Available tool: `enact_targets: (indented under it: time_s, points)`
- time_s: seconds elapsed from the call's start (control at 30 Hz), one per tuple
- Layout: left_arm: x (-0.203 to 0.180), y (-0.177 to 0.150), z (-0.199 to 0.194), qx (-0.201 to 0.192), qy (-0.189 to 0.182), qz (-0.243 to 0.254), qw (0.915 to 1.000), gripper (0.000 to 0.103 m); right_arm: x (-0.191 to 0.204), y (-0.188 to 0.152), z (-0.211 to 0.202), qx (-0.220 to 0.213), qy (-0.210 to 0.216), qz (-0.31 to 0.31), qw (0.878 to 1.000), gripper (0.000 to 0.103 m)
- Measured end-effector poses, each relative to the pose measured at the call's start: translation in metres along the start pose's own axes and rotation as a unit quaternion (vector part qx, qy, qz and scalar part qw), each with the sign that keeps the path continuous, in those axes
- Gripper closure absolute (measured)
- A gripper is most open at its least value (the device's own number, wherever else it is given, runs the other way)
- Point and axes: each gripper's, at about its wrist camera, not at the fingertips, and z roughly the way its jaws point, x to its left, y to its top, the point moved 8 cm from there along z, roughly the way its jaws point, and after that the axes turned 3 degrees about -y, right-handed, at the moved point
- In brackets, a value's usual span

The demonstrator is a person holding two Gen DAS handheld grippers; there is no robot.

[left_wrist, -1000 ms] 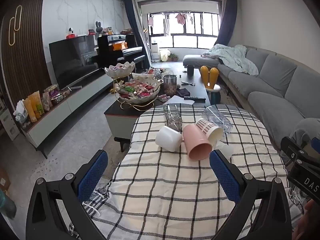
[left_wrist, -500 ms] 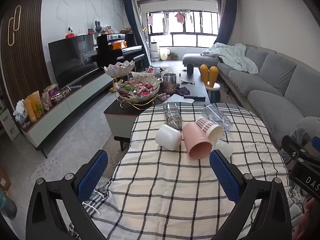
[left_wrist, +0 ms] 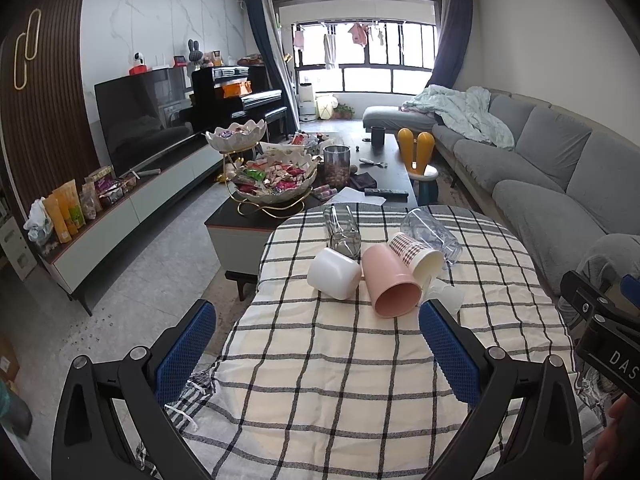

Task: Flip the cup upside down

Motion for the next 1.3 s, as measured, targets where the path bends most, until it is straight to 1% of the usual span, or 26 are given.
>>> enact_targets:
  time_s: [1.3]
  points:
    - [-0.0025,-0.0008,-0.0018,0.003,-0.003,-0.001,1.0000,0.000,-0.0002,0.0012,0.0012,0.003,0.001,0.003,1.000,0.001]
